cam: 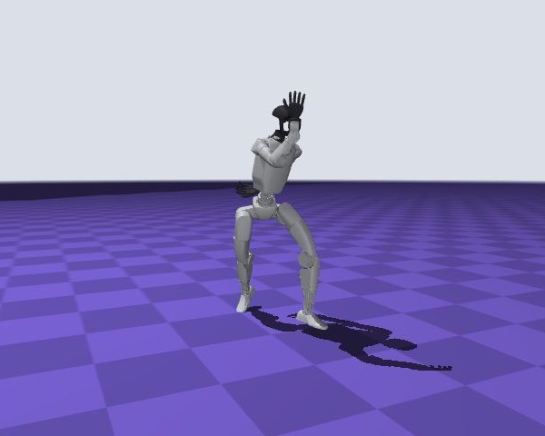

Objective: Kungfu

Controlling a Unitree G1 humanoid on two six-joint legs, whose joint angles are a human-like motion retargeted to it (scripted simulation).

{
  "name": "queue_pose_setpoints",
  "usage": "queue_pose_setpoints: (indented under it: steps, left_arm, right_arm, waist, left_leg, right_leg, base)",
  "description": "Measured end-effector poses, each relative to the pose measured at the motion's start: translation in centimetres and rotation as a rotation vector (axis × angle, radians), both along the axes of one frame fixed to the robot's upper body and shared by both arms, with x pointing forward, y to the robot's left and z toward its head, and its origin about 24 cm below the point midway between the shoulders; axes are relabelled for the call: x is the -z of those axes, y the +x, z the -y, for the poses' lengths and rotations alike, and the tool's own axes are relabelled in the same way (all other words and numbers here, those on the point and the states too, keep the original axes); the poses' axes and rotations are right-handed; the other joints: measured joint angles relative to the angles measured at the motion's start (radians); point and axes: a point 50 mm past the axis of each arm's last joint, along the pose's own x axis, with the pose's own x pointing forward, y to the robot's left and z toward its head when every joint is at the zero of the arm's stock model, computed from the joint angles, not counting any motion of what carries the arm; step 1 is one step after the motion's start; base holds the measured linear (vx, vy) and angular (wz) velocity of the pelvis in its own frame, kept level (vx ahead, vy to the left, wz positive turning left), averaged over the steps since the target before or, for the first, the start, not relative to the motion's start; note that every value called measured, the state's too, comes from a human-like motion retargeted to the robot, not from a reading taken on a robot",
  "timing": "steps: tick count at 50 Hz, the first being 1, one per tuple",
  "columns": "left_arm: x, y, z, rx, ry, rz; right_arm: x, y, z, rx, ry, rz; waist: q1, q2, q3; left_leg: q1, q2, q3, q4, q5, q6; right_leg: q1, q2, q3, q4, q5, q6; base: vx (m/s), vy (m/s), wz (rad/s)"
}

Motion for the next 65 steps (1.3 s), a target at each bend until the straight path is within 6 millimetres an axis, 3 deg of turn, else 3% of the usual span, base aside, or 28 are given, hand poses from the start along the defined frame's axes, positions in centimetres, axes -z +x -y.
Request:
queue_pose_setpoints:
  steps: [3, 5, 7, 10, 14, 19, 22, 27, 28, 30, 32, 36, 40, 46, 49, 51, 54, 56, 58, 60, 62, 64, 65]
  left_arm:
    - [1.9, 2.7, -3.0, 0.170, 0.001, 0.129]
    - [3.1, 4.8, -5.0, 0.285, 0.046, 0.229]
    - [4.4, 8.3, -8.2, 0.386, 0.119, 0.347]
    - [5.0, 12.7, -12.2, 0.542, 0.196, 0.467]
    - [5.2, 15.5, -14.6, 0.679, 0.202, 0.552]
    - [5.2, 16.1, -15.0, 0.685, 0.206, 0.572]
    - [5.6, 15.2, -13.9, 0.639, 0.213, 0.590]
    - [5.6, 13.1, -12.4, 0.567, 0.204, 0.557]
    - [5.5, 12.4, -12.2, 0.556, 0.207, 0.545]
    - [5.3, 10.9, -11.3, 0.535, 0.209, 0.528]
    - [5.2, 9.3, -9.9, 0.497, 0.207, 0.507]
    - [4.4, 6.0, -6.8, 0.436, 0.147, 0.425]
    - [2.7, 2.3, -5.0, 0.424, 0.070, 0.316]
    - [-2.4, -4.2, -4.4, 0.380, 0.066, 0.082]
    - [-4.4, -6.2, -4.4, 0.349, 0.157, -0.007]
    - [-5.1, -7.0, -4.4, 0.331, 0.234, -0.040]
    - [-5.0, -6.8, -4.9, 0.314, 0.350, -0.043]
    - [-4.1, -5.8, -5.9, 0.331, 0.422, -0.014]
    - [-2.5, -3.7, -7.7, 0.385, 0.482, 0.052]
    - [-0.4, -0.1, -10.4, 0.481, 0.540, 0.151]
    - [2.2, 5.9, -13.4, 0.598, 0.583, 0.312]
    - [4.4, 14.0, -15.6, 0.727, 0.613, 0.532]
    - [5.0, 18.4, -16.4, 0.792, 0.631, 0.654]
  right_arm:
    - [0.9, 0.1, -0.5, -0.073, 0.007, -0.006]
    - [1.4, 0.4, -1.1, -0.106, -0.001, -0.030]
    - [1.6, 0.5, -1.4, -0.125, 0.004, -0.034]
    - [2.4, 1.3, -1.3, -0.152, 0.012, -0.082]
    - [3.5, 2.7, -1.3, -0.189, 0.029, -0.161]
    - [4.5, 4.3, -0.9, -0.194, 0.045, -0.254]
    - [5.2, 5.2, -0.8, -0.157, 0.019, -0.308]
    - [6.8, 6.3, -0.1, -0.080, 0.004, -0.385]
    - [7.3, 6.5, 0.2, -0.070, 0.006, -0.401]
    - [8.3, 7.0, 0.7, -0.045, 0.006, -0.442]
    - [8.9, 7.5, 0.7, -0.034, -0.002, -0.480]
    - [10.0, 8.3, 0.4, 0.001, -0.040, -0.534]
    - [10.7, 9.1, 0.2, 0.024, -0.048, -0.588]
    - [12.0, 10.6, 0.6, 0.121, -0.095, -0.699]
    - [13.2, 11.7, 1.0, 0.209, -0.140, -0.766]
    - [14.7, 12.7, 1.1, 0.288, -0.184, -0.827]
    - [18.4, 14.4, 1.3, 0.422, -0.269, -0.968]
    - [22.5, 15.5, 1.6, 0.508, -0.341, -1.112]
    - [28.3, 15.9, 2.4, 0.572, -0.429, -1.304]
    - [36.4, 14.8, 3.7, 0.613, -0.542, -1.578]
    - [46.0, 11.3, 4.2, 0.592, -0.731, -1.965]
    - [54.6, 4.5, 5.1, 0.524, -0.979, -2.421]
    - [57.7, 0.0, 5.7, 0.471, -1.121, -2.648]
  waist:
    - [-0.057, 0.003, -0.024]
    - [-0.128, 0.011, -0.008]
    - [-0.174, 0.086, -0.029]
    - [-0.251, 0.203, -0.051]
    - [-0.283, 0.271, -0.064]
    - [-0.339, 0.315, -0.059]
    - [-0.379, 0.337, -0.050]
    - [-0.452, 0.328, -0.044]
    - [-0.428, 0.312, -0.060]
    - [-0.428, 0.299, -0.060]
    - [-0.406, 0.282, -0.066]
    - [-0.417, 0.263, -0.109]
    - [-0.396, 0.244, -0.072]
    - [-0.314, 0.201, -0.001]
    - [-0.276, 0.183, 0.022]
    - [-0.282, 0.167, 0.020]
    - [-0.330, 0.148, -0.022]
    - [-0.349, 0.133, -0.066]
    - [-0.351, 0.107, -0.107]
    - [-0.364, 0.105, -0.162]
    - [-0.377, 0.110, -0.222]
    - [-0.363, 0.135, -0.224]
    - [-0.356, 0.155, -0.213]
  left_leg:
    - [0.091, -0.071, 0.048, 0.001, -0.117, -0.021]
    - [0.197, -0.169, 0.086, -0.038, -0.166, -0.032]
    - [0.185, -0.136, -0.016, -0.086, -0.131, -0.055]
    - [0.196, -0.112, -0.169, -0.145, -0.097, -0.097]
    - [0.330, -0.155, -0.195, -0.279, -0.093, -0.126]
    - [0.542, -0.271, -0.178, -0.448, -0.127, -0.154]
    - [0.674, -0.369, -0.138, -0.544, -0.138, -0.120]
    - [0.821, -0.491, -0.197, -0.578, -0.133, -0.051]
    - [0.828, -0.494, -0.181, -0.571, -0.142, -0.046]
    - [0.855, -0.517, -0.195, -0.531, -0.160, -0.042]
    - [0.835, -0.521, -0.180, -0.427, -0.163, -0.090]
    - [0.654, -0.486, -0.047, -0.106, -0.032, -0.274]
    - [0.521, -0.438, 0.027, 0.030, -0.058, -0.295]
    - [0.428, -0.359, -0.011, -0.328, -0.024, -0.128]
    - [0.399, -0.343, -0.053, -0.525, -0.035, -0.050]
    - [0.395, -0.345, 0.004, -0.639, -0.051, -0.007]
    - [0.394, -0.347, 0.172, -0.680, -0.079, 0.062]
    - [0.393, -0.344, 0.252, -0.622, -0.064, 0.091]
    - [0.412, -0.343, 0.337, -0.599, 0.031, 0.092]
    - [0.403, -0.312, 0.364, -0.558, 0.114, 0.062]
    - [0.340, -0.235, 0.314, -0.447, 0.112, 0.046]
    - [0.333, -0.162, 0.257, -0.350, 0.085, 0.035]
    - [0.359, -0.133, 0.238, -0.320, 0.066, 0.031]
  right_leg:
    - [0.038, -0.089, 0.083, 0.024, 0.214, 0.000]
    - [0.031, -0.183, 0.209, 0.168, 0.295, -0.016]
    - [-0.038, -0.026, 0.304, 0.256, 0.282, 0.000]
    - [-0.113, 0.277, 0.403, 0.360, 0.093, 0.000]
    - [-0.262, 0.301, 0.412, 0.556, -0.129, 0.000]
    - [-0.369, 0.339, 0.581, 0.541, -0.337, 0.000]
    - [-0.398, 0.297, 0.701, 0.411, -0.433, -0.015]
    - [-0.389, 0.207, 0.663, 0.164, -0.382, -0.289]
    - [-0.388, 0.209, 0.662, 0.227, -0.435, -0.255]
    - [-0.335, 0.185, 0.614, 0.193, -0.466, -0.303]
    - [-0.270, 0.165, 0.586, 0.139, -0.487, -0.334]
    - [-0.259, 0.126, 0.566, 0.099, -0.496, -0.313]
    - [-0.190, 0.132, 0.580, 0.053, -0.497, -0.313]
    - [-0.062, 0.158, 0.643, 0.019, -0.542, -0.316]
    - [-0.012, 0.153, 0.663, 0.020, -0.573, -0.288]
    - [0.012, 0.136, 0.665, 0.023, -0.587, -0.259]
    - [0.029, 0.099, 0.622, 0.021, -0.565, -0.191]
    - [0.037, 0.077, 0.603, 0.023, -0.504, -0.125]
    - [0.054, 0.043, 0.578, 0.027, -0.402, -0.045]
    - [0.062, 0.060, 0.506, 0.029, -0.249, 0.000]
    - [0.020, 0.101, 0.393, 0.081, -0.047, 0.000]
    - [-0.001, 0.126, 0.298, 0.180, 0.135, 0.000]
    - [-0.003, 0.139, 0.262, 0.239, 0.216, 0.000]
  base:
    - [0.89, 0.47, 0.52]
    - [0.63, 0.27, 1.32]
    - [0.38, -0.38, 0.47]
    - [0.53, -0.55, 1.04]
    - [0.58, 0.07, 0.64]
    - [0.57, 0.26, 0.87]
    - [0.46, 0.30, 0.98]
    - [0.51, -0.10, 1.13]
    - [0.56, -0.23, -0.04]
    - [0.53, -0.17, 0.24]
    - [0.45, -0.13, -0.05]
    - [0.37, -0.11, 0.34]
    - [0.37, -0.21, -0.22]
    - [0.52, -0.23, -0.50]
    - [0.66, -0.14, -0.58]
    - [0.82, -0.09, -0.06]
    - [0.87, -0.06, 0.43]
    - [0.88, -0.05, 0.11]
    - [1.21, -0.06, -0.10]
    - [1.21, -0.27, 0.23]
    - [1.00, -0.55, 0.07]
    - [0.74, -0.49, -0.49]
    - [0.76, -0.29, -0.35]
